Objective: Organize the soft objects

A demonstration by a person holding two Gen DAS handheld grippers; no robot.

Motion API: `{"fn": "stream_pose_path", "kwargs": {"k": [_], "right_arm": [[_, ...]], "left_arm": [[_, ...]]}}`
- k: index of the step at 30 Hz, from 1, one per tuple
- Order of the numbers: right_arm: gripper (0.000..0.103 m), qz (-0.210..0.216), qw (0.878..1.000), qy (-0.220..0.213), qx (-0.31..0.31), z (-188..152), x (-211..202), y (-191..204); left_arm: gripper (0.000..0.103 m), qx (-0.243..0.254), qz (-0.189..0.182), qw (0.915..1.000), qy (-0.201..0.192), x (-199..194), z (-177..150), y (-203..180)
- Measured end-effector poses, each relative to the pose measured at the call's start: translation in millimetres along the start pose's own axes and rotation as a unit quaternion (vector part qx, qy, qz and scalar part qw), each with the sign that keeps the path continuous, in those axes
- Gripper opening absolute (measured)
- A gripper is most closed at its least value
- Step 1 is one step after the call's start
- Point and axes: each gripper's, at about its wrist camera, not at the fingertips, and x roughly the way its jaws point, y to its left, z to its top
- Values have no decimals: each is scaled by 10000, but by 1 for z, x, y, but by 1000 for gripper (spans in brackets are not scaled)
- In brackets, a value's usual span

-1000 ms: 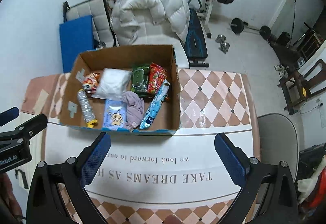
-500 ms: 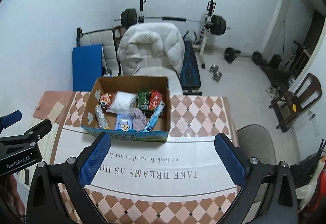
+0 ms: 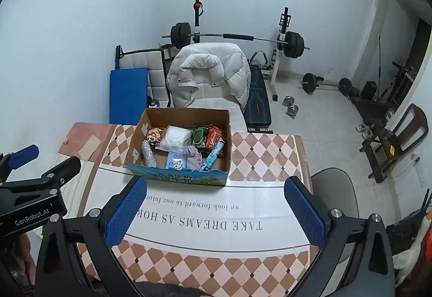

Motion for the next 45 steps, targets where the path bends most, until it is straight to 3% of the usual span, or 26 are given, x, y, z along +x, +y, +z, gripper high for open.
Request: {"fn": "stream_pose_path", "kwargs": {"k": [9,19,26,45], "right_arm": [[103,-122,9999,-91,-10,2,-5,-1],[103,-318,9991,-270,47,15,7,-8],[103,-429,9985,-333,59,23,11,-8],[103,-542,9974,-472,29,29,7,-5]], "left_arm": [[98,-57,115,9999,-21,-1,-6,-1],[98,-147,267,9987,-399,6,7,6],[103,-54,239,9987,-447,12,15,7],[103,-98,222,9980,-586,5,20,8]]}}
